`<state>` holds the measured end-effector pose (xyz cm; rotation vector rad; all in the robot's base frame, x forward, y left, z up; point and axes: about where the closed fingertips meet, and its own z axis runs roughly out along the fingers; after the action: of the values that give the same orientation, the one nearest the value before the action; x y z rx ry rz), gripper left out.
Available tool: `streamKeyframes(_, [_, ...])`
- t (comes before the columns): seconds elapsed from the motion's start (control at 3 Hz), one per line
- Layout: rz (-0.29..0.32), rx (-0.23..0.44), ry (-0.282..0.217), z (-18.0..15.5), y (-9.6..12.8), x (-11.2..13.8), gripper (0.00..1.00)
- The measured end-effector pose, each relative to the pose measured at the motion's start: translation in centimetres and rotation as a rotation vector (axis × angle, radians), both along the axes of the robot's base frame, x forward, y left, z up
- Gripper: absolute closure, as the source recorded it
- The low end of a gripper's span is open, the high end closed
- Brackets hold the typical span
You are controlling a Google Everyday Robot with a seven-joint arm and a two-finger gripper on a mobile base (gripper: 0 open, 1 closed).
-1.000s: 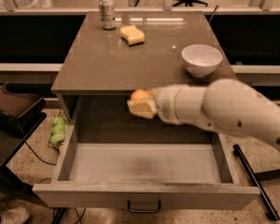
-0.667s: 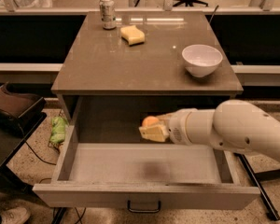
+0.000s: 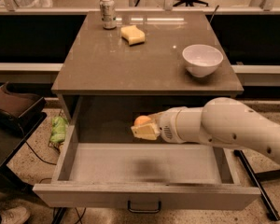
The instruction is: Place orange into top drawer
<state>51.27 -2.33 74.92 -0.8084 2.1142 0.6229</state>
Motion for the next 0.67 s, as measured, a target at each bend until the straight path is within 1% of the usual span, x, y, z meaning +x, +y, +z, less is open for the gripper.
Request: streamKeyframes(0.67, [0.203,-0.055,0.026,-7.1,9.5,-0.8,1.00])
